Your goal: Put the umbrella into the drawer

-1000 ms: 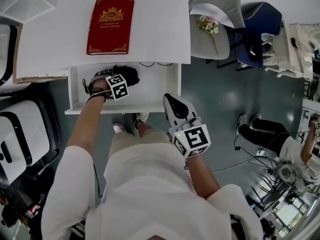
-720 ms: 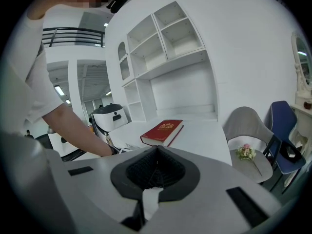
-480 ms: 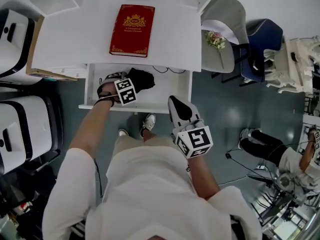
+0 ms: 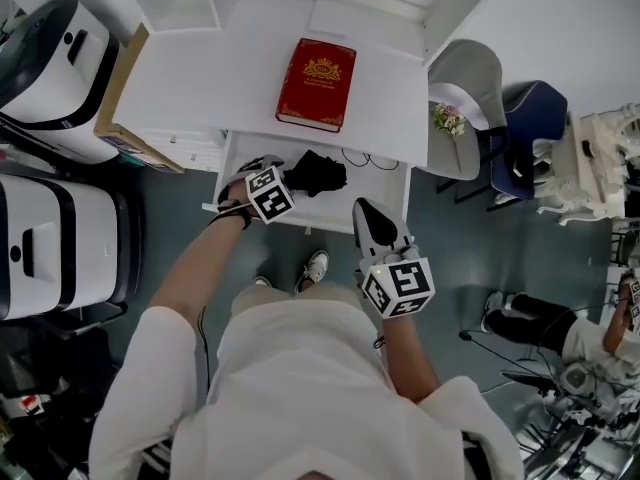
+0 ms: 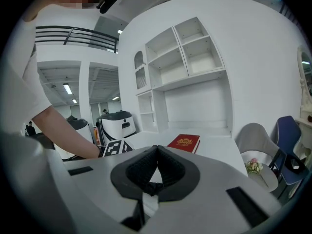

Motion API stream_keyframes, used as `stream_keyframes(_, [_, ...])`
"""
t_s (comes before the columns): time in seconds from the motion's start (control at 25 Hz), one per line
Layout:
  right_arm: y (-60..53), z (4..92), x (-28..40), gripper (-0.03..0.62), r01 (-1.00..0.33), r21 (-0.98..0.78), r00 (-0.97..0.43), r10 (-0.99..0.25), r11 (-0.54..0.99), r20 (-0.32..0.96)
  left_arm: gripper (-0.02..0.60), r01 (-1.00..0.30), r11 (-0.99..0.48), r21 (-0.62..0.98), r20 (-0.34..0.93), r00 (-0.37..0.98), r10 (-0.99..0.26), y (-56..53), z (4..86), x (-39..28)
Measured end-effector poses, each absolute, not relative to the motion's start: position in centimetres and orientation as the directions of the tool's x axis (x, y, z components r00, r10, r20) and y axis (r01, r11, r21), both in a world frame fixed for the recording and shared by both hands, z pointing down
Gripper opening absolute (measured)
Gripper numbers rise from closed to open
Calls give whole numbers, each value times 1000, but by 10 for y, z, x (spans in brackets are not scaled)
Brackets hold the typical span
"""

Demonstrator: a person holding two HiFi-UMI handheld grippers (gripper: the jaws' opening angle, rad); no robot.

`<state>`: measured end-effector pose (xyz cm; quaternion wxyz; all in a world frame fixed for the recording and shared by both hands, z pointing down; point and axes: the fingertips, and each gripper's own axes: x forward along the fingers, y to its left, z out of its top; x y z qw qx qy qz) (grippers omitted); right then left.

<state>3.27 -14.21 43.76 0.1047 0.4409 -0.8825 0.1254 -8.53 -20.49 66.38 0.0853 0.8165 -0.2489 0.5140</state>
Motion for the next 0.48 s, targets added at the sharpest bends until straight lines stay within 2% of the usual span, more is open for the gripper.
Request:
stream_keyframes(0.16, [-119, 419, 15, 2, -801, -121, -594, -755, 586, 277, 241, -606, -793, -68, 816, 424, -394, -188, 633, -101])
stream_keyframes(0.4, [-96, 413, 9, 2, -814, -123, -578, -769, 568, 272, 75, -731, -683, -14, 695, 483, -532, -175, 587, -128])
stream_keyframes(0.48, [-90, 408, 6, 2, -808, -131, -588, -766, 575, 260, 42, -757, -653, -5, 658, 490, -572, -173, 566, -140])
